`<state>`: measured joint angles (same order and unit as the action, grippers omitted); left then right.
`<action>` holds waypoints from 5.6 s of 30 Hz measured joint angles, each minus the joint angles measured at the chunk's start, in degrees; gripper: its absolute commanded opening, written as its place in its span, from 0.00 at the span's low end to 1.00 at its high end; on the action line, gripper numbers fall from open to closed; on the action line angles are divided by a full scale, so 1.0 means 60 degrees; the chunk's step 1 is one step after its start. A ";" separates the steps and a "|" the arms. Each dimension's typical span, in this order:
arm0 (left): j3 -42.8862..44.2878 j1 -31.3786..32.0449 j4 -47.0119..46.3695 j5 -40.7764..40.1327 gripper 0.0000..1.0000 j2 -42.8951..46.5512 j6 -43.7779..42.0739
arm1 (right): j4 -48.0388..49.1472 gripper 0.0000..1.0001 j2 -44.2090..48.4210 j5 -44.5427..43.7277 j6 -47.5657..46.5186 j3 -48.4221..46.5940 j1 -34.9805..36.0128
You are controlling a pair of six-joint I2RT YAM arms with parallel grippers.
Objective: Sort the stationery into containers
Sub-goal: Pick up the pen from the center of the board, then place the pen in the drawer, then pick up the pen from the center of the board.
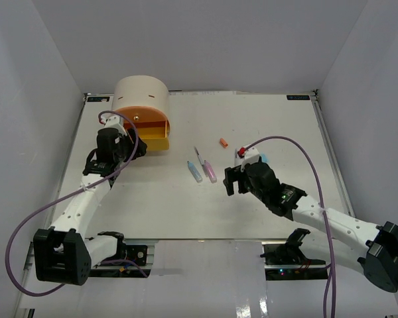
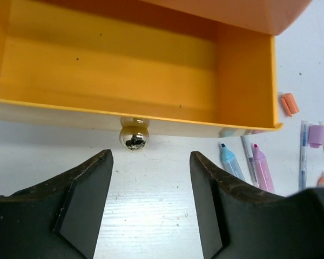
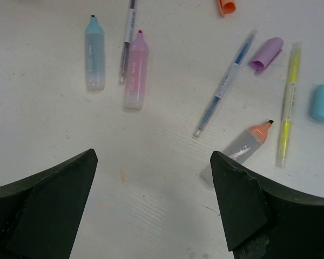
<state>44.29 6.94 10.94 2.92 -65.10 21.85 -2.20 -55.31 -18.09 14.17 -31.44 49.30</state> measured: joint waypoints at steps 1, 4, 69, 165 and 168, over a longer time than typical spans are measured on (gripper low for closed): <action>0.0106 0.0000 0.0197 0.0022 0.74 0.0124 0.0000 | -0.0153 0.93 -0.0098 -0.0127 0.0095 -0.0106 -0.0091; 0.0372 0.0000 0.0703 0.0066 0.86 0.0601 -0.0040 | -0.0561 0.95 -0.0423 -0.0415 0.0324 -0.0357 -0.0535; 0.2991 0.1723 0.1854 0.3428 0.88 0.0011 0.2776 | -0.0328 0.10 -0.2044 0.2954 -0.0976 -0.2736 -0.2816; 0.3949 -0.0707 0.3147 0.1413 0.98 -0.0018 0.0831 | -0.0342 0.15 -0.6441 -0.1005 0.1665 -0.2692 -0.1701; 0.3952 -0.0397 0.3209 0.1792 0.98 -0.0018 0.0951 | -0.0397 0.11 -0.6349 -0.1242 0.1781 -0.2630 -0.1698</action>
<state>68.01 4.56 30.20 13.67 -65.21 27.55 -4.58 -93.41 -25.54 24.86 -47.22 39.11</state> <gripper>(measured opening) 0.979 0.148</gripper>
